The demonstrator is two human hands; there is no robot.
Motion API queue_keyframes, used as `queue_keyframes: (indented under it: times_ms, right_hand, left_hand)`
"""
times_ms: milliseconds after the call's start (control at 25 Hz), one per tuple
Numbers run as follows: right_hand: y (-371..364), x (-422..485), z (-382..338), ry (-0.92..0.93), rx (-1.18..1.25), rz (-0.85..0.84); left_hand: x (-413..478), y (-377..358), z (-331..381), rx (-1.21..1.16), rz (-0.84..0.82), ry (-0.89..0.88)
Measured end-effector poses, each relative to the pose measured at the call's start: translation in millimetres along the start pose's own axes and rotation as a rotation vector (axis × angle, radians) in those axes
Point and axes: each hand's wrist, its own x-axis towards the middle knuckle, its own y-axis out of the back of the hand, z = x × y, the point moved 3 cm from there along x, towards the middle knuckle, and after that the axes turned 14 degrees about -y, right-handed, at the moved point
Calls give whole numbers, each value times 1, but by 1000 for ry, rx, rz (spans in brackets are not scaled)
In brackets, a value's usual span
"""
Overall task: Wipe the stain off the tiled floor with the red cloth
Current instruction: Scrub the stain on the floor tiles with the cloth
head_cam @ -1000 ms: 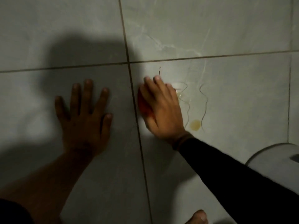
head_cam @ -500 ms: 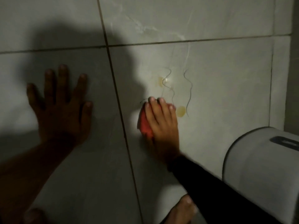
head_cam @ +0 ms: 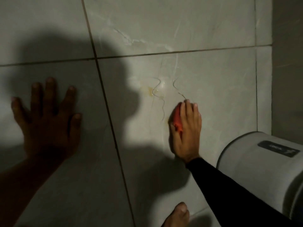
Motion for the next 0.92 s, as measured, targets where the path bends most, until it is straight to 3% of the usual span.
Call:
queue_keyframes:
  times_ms: [160, 240, 320, 360, 480, 560, 680, 760, 840, 920]
  right_hand:
    - [31, 95, -5, -240, 101, 179]
    - [25, 140, -56, -44, 31, 172]
    - [10, 120, -70, 155, -36, 77]
    - [11, 100, -60, 161, -50, 8]
    - [29, 108, -46, -69, 47, 48]
    - [19, 133, -99, -176, 70, 155]
    - [-17, 81, -158, 319, 22, 41]
    - [-17, 27, -130, 451, -69, -104]
    - [-3, 43, -102, 379, -55, -86]
    - [-4, 85, -122, 144, -24, 43]
  left_hand:
    - [1, -2, -1, 15, -34, -8]
    - [3, -1, -1, 26, -49, -10]
    - [2, 3, 2, 26, -36, 13]
    - [1, 4, 4, 16, -31, 24]
    - [4, 4, 8, 32, -30, 37]
    - [6, 2, 6, 67, -40, 35]
    - [4, 3, 6, 86, -41, 27]
    - [3, 5, 4, 87, -53, 45]
    - [4, 6, 8, 84, -42, 52]
    - [7, 5, 8, 82, -36, 41]
